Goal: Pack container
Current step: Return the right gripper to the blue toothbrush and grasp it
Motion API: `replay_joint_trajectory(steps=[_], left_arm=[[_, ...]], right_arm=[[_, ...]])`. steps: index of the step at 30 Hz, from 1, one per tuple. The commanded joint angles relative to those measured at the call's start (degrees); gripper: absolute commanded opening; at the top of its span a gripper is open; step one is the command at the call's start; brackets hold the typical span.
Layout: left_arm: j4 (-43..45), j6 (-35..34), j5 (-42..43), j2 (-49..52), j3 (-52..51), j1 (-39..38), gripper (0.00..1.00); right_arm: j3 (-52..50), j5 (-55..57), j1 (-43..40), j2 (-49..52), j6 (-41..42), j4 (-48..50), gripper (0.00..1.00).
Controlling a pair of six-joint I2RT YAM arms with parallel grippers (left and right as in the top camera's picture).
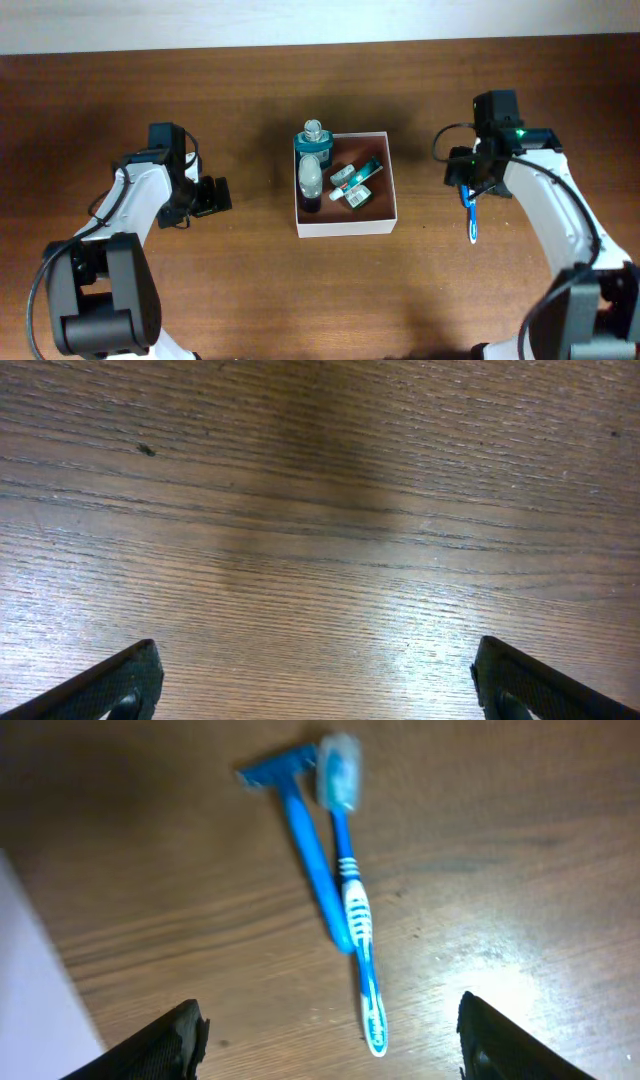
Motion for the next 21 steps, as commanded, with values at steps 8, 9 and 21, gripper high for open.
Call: replay_joint_trajectory(steps=[8, 9, 21], left_arm=[[-0.02, 0.11, -0.22, 0.31, -0.22, 0.22, 0.99], [-0.02, 0.11, -0.22, 0.31, -0.22, 0.22, 0.99], [-0.02, 0.13, -0.20, 0.28, -0.22, 0.22, 0.99]], right_arm=[[-5.07, -0.66, -3.45, 5.44, -0.24, 0.17, 0.68], [-5.64, -1.03, -3.80, 5.57, -0.24, 0.22, 0.67], [-15.26, -7.80, -6.73, 5.62, -9.33, 7.19, 0.58]])
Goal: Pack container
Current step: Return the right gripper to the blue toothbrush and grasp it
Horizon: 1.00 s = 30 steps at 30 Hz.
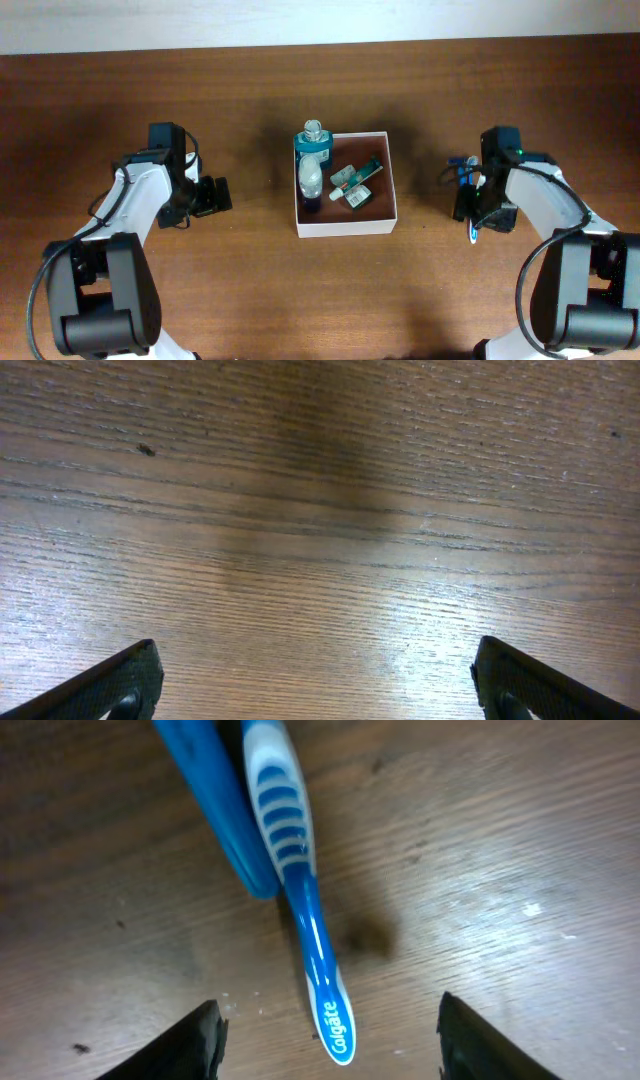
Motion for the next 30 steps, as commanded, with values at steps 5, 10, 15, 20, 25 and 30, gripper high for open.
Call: replay_joint_trajectory(steps=[5, 10, 15, 20, 25, 30], left_arm=[[-0.04, 0.13, -0.22, 0.31, -0.22, 0.22, 0.99], [-0.04, 0.11, -0.22, 0.31, -0.22, 0.22, 0.99], [-0.04, 0.13, -0.22, 0.31, -0.22, 0.22, 0.99], [-0.04, 0.13, -0.22, 0.31, -0.22, 0.22, 1.00], [-0.04, 0.13, -0.20, 0.31, -0.22, 0.17, 0.99], [-0.04, 0.13, -0.22, 0.31, -0.22, 0.17, 0.99]], right_arm=[[-6.62, -3.48, -0.83, 0.61, -6.43, 6.40, 0.55], [-6.97, -3.48, -0.83, 0.61, -6.40, 7.48, 0.30], [-6.97, -3.50, -0.83, 0.61, -6.40, 7.80, 0.11], [-6.97, -3.52, -0.83, 0.61, -6.40, 7.63, 0.04], [-6.78, -3.50, -0.83, 0.50, -6.36, 6.47, 0.04], [-6.10, -3.48, -0.83, -1.29, -6.16, 5.16, 0.04]])
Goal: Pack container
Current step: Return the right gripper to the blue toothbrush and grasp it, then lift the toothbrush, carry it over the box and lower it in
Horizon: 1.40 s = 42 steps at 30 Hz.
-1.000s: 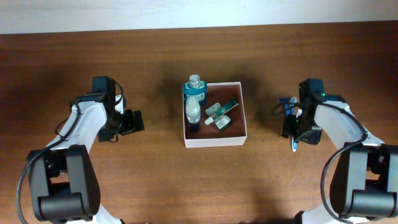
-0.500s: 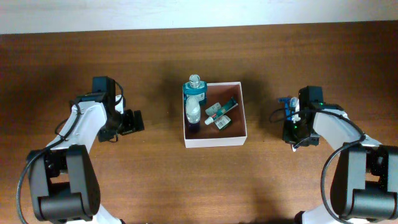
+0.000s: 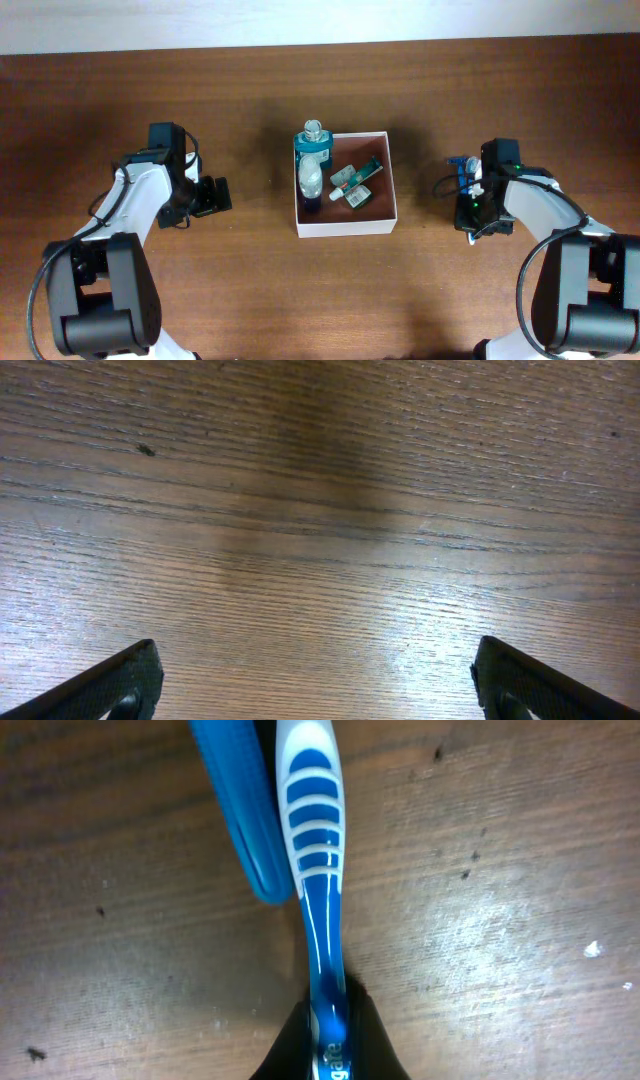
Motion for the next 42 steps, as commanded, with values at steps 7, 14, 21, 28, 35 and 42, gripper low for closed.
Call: replay_joint_trajectory(steps=[7, 14, 21, 28, 35, 42], left_arm=[[-0.02, 0.11, -0.20, 0.31, -0.22, 0.17, 0.99], [-0.02, 0.11, -0.22, 0.31, -0.22, 0.17, 0.99], [-0.02, 0.11, -0.20, 0.31, -0.22, 0.17, 0.99], [-0.02, 0.11, -0.22, 0.31, -0.22, 0.17, 0.99], [-0.02, 0.09, -0.22, 0.31, -0.22, 0.17, 0.99], [-0.02, 0.11, -0.22, 0.31, -0.22, 0.17, 0.99]], right_arm=[[-0.68, -1.60, -0.22, -6.36, 0.48, -1.84, 0.04], [-0.68, -1.60, -0.20, -13.75, 0.48, -3.85, 0.04], [-0.63, -1.90, 0.79, -21.84, 2.54, -7.58, 0.04], [0.42, -3.58, 5.81, -29.09, 7.48, -10.10, 0.04], [3.45, -3.58, 15.50, -30.42, 13.42, -10.64, 0.04], [5.70, -3.52, 23.65, -30.40, 20.02, -6.64, 0.04]])
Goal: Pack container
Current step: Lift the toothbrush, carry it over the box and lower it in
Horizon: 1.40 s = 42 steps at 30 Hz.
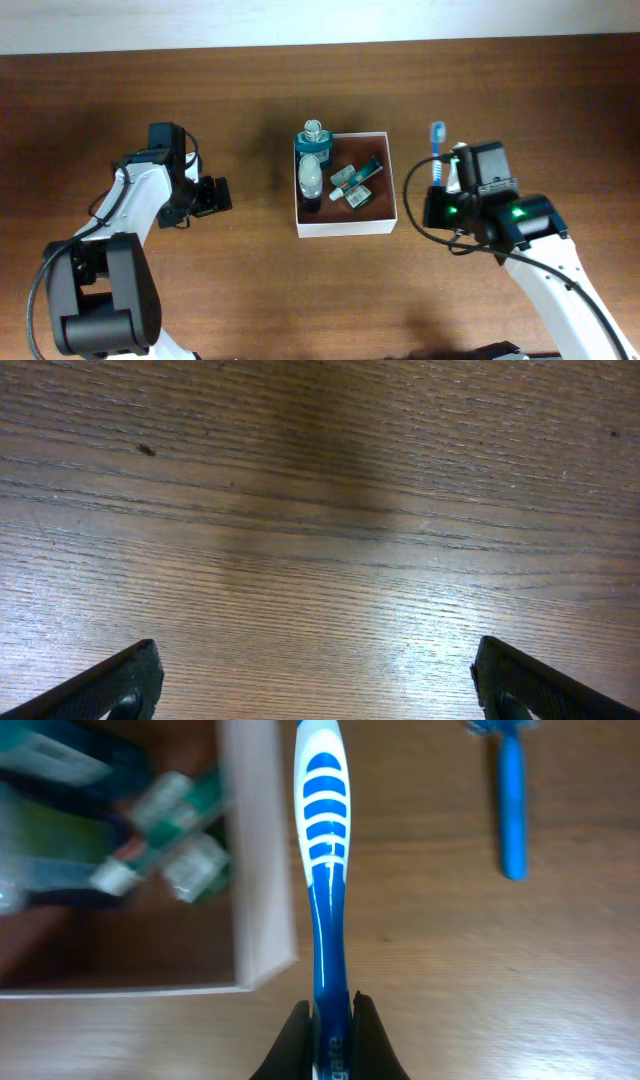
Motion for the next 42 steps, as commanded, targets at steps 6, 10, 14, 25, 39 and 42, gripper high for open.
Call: replay_joint_trajectory(steps=[6, 10, 14, 25, 39, 42], left_arm=[[-0.02, 0.13, -0.22, 0.31, -0.22, 0.17, 0.99], [-0.02, 0.11, -0.22, 0.31, -0.22, 0.20, 0.99], [-0.02, 0.13, -0.20, 0.31, -0.22, 0.17, 0.99], [-0.02, 0.13, -0.22, 0.31, -0.22, 0.20, 0.99], [-0.02, 0.11, -0.22, 0.31, -0.22, 0.22, 0.99], [-0.02, 0.13, -0.20, 0.31, -0.22, 0.22, 0.99]], right_arm=[[1.79, 0.15, 7.43, 1.36, 7.52, 5.51, 0.04], [1.79, 0.35, 9.22, 4.46, 7.76, 6.25, 0.04], [1.79, 0.35, 10.34, 8.11, 7.76, 7.15, 0.04], [1.79, 0.37, 13.66, 14.86, 8.00, 12.24, 0.04], [1.79, 0.37, 13.66, 20.44, 7.96, 15.76, 0.04], [1.79, 0.39, 13.60, 20.44, 7.93, 16.74, 0.04]])
